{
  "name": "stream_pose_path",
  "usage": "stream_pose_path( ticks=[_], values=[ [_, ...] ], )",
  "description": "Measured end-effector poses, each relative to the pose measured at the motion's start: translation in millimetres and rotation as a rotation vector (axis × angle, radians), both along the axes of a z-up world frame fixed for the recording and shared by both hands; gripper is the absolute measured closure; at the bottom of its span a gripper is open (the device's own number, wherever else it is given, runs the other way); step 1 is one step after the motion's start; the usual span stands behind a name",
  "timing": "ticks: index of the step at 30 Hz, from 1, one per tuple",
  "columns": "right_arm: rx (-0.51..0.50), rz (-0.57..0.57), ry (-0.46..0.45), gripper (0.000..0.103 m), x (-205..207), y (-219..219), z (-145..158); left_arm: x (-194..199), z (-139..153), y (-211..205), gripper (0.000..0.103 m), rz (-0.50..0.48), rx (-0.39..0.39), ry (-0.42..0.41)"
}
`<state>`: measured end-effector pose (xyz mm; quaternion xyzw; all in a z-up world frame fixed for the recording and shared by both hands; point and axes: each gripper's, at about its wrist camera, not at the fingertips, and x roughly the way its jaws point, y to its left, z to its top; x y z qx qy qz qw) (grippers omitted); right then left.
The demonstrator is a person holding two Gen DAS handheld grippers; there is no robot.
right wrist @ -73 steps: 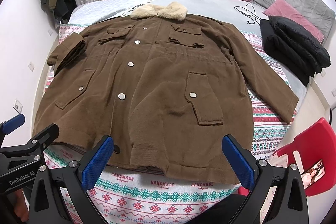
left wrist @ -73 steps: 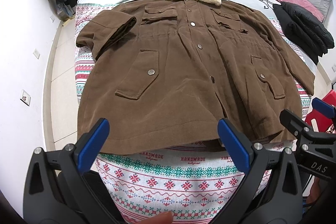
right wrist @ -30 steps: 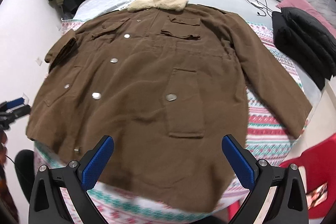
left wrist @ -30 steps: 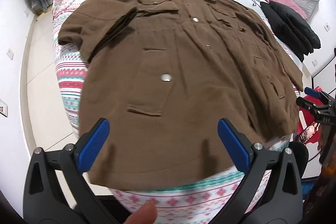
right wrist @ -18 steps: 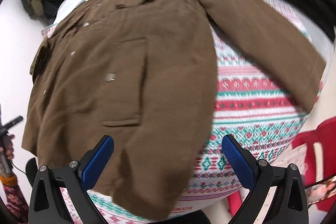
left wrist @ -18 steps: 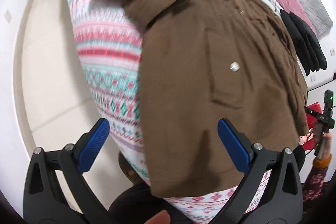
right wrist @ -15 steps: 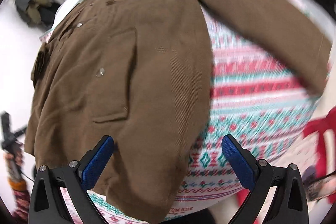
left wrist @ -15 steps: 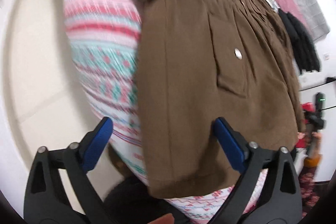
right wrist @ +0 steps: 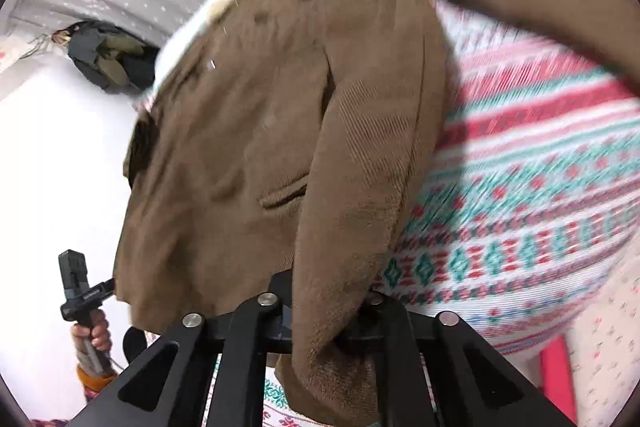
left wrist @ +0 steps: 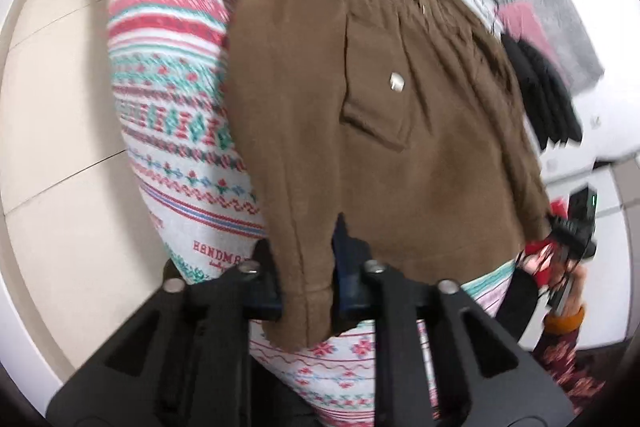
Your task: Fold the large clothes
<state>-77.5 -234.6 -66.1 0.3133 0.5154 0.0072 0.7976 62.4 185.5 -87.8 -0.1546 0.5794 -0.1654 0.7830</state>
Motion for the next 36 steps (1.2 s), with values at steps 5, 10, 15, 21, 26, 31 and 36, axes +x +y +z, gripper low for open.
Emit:
stream_pose_path(
  ticks=[5, 10, 15, 21, 26, 31, 36],
  values=[
    [-0.143, -0.091, -0.117, 0.096, -36, -28, 76, -17, 56, 20, 0.089, 0.051, -0.003, -0.136],
    [-0.366, -0.045, 0.101, 0.096, -21, -24, 58, -17, -3, 19, 0.088, 0.005, 0.099, 0.044],
    [-0.402, -0.036, 0.272, 0.082, -14, -30, 4, -16, -23, 19, 0.080, 0.006, 0.132, 0.054],
    [-0.557, -0.053, 0.282, 0.058, -18, -23, 53, -18, 29, 15, 0.029, -0.010, 0.403, -0.183],
    [-0.552, -0.059, 0.120, 0.031, -2, -5, 99, 12, 50, -2, 0.020, -0.028, 0.458, -0.346],
    [-0.591, 0.046, 0.059, 0.029, 64, 40, 89, 71, 40, -41, 0.020, -0.091, 0.518, -0.410],
    [-0.545, 0.124, 0.021, 0.029, 118, 75, 62, 117, 17, -78, 0.020, -0.152, 0.624, -0.447]
  ],
)
